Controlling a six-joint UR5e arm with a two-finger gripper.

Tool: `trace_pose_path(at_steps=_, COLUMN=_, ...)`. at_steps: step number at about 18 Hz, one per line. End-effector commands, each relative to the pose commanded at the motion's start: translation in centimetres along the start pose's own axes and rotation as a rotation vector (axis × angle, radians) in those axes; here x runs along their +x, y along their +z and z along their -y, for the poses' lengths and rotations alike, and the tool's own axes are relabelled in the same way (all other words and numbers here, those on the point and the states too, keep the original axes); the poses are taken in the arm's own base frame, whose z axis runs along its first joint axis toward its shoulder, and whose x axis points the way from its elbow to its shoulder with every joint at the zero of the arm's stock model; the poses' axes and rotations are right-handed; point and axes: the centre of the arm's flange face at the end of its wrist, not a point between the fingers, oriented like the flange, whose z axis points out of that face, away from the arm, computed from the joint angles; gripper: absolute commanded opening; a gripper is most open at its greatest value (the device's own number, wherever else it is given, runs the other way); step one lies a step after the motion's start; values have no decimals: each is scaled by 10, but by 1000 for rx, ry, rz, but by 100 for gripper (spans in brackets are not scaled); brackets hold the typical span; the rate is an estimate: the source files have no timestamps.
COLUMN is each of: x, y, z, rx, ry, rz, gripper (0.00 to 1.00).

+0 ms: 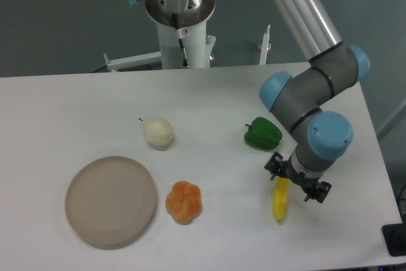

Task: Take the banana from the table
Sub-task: 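Move the gripper over the yellow banana and lower it onto the banana, then close the gripper fingers around the middle of the banana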

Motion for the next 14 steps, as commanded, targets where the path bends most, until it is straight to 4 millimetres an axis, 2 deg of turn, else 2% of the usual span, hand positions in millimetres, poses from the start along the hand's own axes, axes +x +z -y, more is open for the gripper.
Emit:
trace_pose_path(at_steps=4, x=-4, y=12, z=1, rx=-2, ry=1, rz=10, gripper=100)
trace_pose_path(at_steps=5, x=0, y=18, z=6, rx=-10, ry=10, rz=7, gripper=88)
trace_pose_path(at_steps=7, x=0, y=20, z=5, rx=-24, ry=13, rz=11, gripper=20)
trace_pose_path(at_steps=8, x=0, y=20, z=4, rx=-33, ry=15, rz=16, gripper=5)
trace_pose_path(at_steps=9, x=0, y=18, z=5, rx=-35, ry=14, rz=19, gripper=0)
trace_pose_path(at_steps=14, x=1, y=-3, z=4, rx=-21, ry=14, rz=39, gripper=0)
